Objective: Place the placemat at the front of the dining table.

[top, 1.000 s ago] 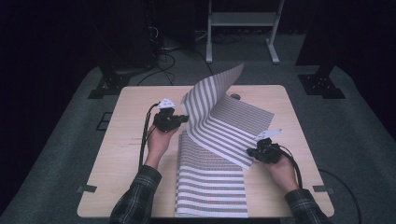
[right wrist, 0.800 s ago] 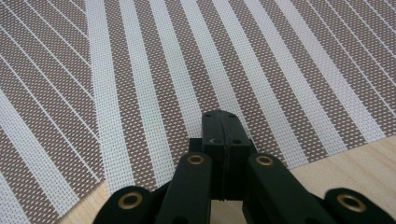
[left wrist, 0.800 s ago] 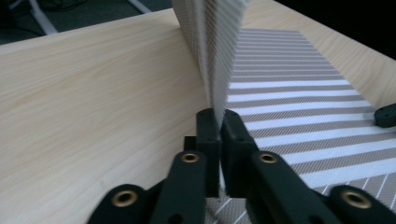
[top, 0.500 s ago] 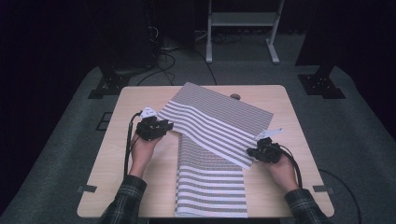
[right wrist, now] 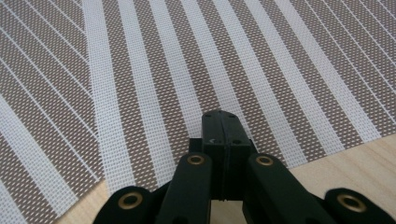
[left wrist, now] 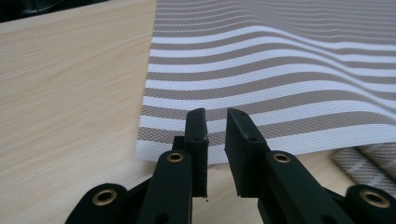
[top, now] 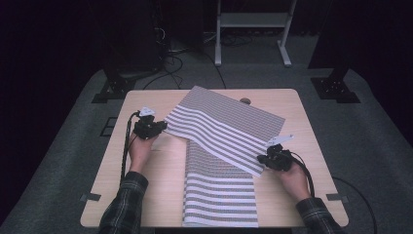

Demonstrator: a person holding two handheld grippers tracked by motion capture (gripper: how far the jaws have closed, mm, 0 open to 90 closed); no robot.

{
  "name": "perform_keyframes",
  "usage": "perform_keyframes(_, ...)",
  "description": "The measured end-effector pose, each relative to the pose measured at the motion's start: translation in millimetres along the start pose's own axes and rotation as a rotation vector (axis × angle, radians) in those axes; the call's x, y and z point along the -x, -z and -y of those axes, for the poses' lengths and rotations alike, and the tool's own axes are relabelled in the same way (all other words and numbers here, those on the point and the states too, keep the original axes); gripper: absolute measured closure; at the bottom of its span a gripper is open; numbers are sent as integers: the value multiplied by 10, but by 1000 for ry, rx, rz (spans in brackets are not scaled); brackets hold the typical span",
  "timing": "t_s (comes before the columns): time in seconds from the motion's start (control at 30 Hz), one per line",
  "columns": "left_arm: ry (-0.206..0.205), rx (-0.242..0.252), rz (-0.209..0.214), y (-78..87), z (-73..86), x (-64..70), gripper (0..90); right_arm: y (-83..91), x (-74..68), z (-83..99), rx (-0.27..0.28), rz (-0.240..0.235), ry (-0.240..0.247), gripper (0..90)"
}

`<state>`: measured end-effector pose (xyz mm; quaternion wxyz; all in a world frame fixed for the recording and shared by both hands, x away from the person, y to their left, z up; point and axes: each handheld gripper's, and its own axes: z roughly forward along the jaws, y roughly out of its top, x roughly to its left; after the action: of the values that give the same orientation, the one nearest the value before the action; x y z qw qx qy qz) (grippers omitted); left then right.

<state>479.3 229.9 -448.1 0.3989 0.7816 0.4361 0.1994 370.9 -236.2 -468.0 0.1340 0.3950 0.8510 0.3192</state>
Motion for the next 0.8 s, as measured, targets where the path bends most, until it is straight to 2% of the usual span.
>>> perform_keyframes(0.1, 4, -15, -19, -82, 14, -70, 806, 52, -61, -1, 12, -19, 4, 899)
perform_keyframes(0.17, 22, -44, -26, -160, 35, -136, 803, 90, -112, 9, 21, -31, 12, 898)
perform_keyframes(0.3, 35, -79, -48, -259, 67, -180, 803, 130, -199, 46, 23, -37, 33, 899)
perform_keyframes(0.33, 31, -91, -65, -287, 76, -178, 802, 131, -214, 57, 20, -37, 34, 898)
perform_keyframes(0.4, 43, -87, -66, -295, 71, -185, 803, 126, -234, 77, 13, -41, 38, 898)
perform_keyframes(0.63, 24, -102, -81, -271, 78, -140, 804, 88, -237, 102, -15, -54, 41, 898)
perform_keyframes(0.8, 23, -102, -78, -198, 137, -97, 806, 92, -151, 96, -19, -25, 38, 898)
